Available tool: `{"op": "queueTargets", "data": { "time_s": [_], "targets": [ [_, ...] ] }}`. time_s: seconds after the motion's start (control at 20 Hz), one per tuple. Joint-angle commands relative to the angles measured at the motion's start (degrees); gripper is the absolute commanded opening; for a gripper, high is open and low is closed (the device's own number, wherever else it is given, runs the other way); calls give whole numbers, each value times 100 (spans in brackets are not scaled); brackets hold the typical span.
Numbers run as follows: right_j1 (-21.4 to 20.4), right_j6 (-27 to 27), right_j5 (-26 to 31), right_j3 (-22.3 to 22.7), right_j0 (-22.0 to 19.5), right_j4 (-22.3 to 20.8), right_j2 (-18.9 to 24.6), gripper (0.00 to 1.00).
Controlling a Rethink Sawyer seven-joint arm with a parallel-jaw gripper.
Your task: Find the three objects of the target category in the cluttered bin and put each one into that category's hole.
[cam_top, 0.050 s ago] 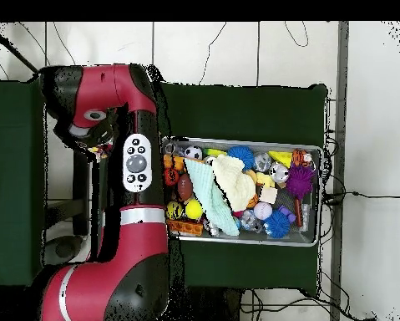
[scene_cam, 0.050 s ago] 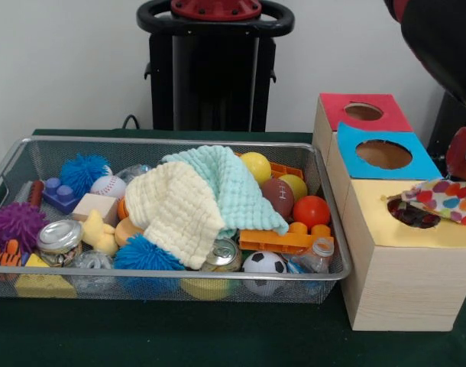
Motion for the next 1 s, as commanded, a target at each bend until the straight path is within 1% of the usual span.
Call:
{"op": "queueTargets", "data": {
  "time_s": [0.05, 0.15, 0.5, 0.65, 0.8, 1.0],
  "targets": [
    [-4, 489, -318, 213, -448, -234, 63, 0],
    [-32, 483, -226, 209, -451, -162, 120, 0],
    [93, 453, 276, -173, -497, 98, 148, 0],
    [6, 486, 378, -127, -477, 153, 177, 0],
    [-77, 538, 602, -243, -479, 221, 93, 0],
    [-77, 448, 696, -369, -563, 334, 84, 0]
  ]
}}
